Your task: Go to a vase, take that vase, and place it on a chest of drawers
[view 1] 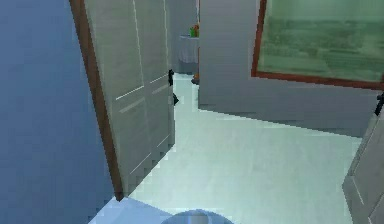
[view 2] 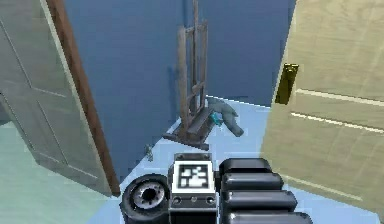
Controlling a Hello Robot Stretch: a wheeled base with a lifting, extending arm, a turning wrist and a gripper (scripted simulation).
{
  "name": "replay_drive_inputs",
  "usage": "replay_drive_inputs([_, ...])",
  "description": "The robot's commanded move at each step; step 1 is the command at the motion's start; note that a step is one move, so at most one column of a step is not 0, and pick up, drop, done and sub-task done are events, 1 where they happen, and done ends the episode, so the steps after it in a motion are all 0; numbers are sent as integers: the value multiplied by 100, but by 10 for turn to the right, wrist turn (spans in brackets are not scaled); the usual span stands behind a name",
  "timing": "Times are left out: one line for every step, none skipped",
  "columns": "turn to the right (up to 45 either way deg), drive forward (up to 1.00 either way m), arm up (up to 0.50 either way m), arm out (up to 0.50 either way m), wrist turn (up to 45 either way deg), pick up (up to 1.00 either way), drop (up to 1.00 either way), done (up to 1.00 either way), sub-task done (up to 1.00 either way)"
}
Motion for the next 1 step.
replay_drive_inputs([0, 100, 0, 0, 0, 0, 0, 0, 0])
